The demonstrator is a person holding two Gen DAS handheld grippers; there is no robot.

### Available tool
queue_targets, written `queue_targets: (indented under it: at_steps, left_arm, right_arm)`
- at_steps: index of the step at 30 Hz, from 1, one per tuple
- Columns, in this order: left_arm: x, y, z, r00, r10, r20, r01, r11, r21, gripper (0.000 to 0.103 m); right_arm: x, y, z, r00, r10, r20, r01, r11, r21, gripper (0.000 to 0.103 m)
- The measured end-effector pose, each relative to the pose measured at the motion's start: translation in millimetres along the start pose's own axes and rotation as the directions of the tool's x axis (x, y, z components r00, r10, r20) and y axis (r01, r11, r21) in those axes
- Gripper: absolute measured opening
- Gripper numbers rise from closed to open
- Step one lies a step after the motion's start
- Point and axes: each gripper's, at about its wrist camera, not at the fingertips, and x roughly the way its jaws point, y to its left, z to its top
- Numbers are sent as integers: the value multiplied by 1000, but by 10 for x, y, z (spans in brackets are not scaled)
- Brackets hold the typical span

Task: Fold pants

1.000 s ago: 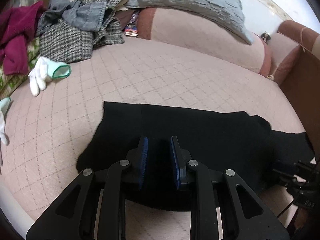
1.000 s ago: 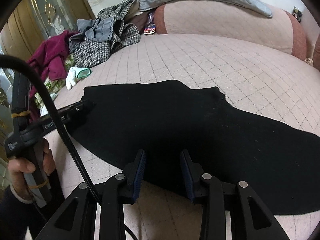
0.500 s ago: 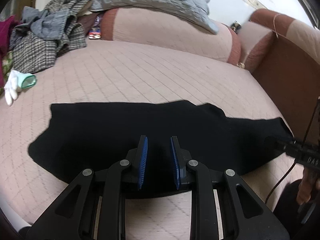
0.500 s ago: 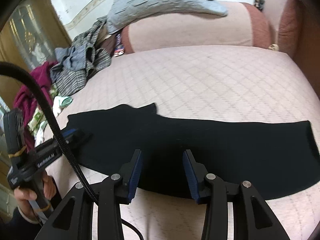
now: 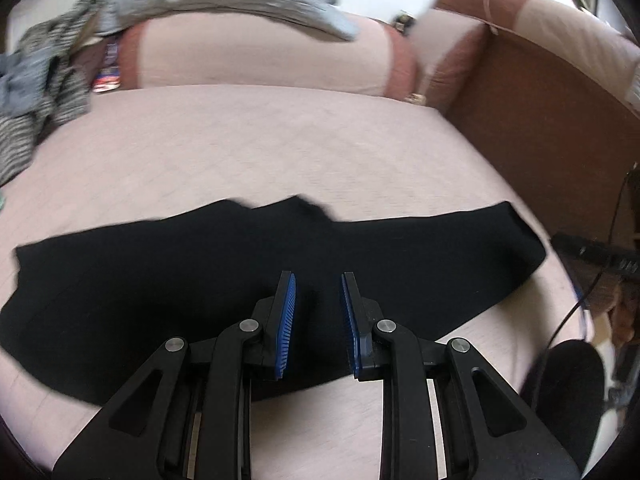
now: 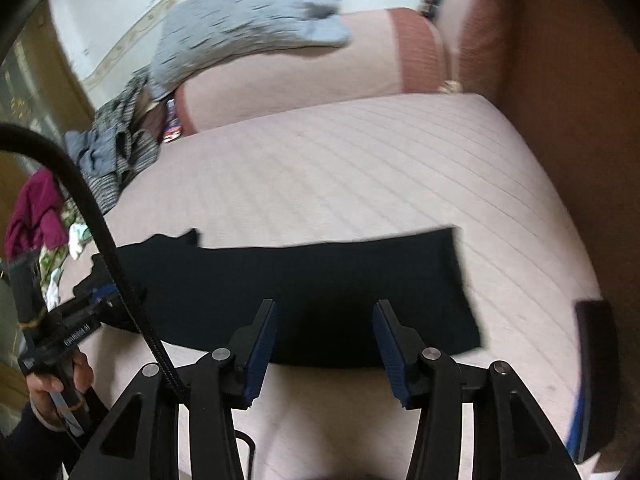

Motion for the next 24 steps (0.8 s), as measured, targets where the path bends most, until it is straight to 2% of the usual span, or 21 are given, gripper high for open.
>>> queue_targets:
  at_steps: [1,2,4,6,16,21,24]
  left_arm:
    - [62,-74,51,999,-32,-18,32,999,8,31]
    - [136,-164,101,997,-70,-37,71,997,15,45]
    - [281,-338,198,990,-125,-70,127,991,29,54]
    - [428,-553,293,983,-155,-102,162,985,57,54]
    - [900,-1357,578,973,-177,-149,207,954,216,54]
    - [1164,-1558,733,953,-216,-212,268,928,259,54]
    - [1306,-1688,784,930,-254,-265,326,904,277,54]
  right_arm:
    - [-14,-77,-29,1000,-9,-7,9,1000,4,47]
    - [-24,-171,-73,1000,-16,-17,16,1000,9,47]
    - [-18,-332,-165,999,-13,-33,14,1000,27,47]
    - [17,-460,-249,999,8,-49,-6,999,47,47]
    - [128,-792,-500,996,81,-50,-74,990,118,47]
    - [146,-890,-532,990,141,0,-140,983,116,49]
    - [184,-910,-530,984,178,26,-179,976,120,52]
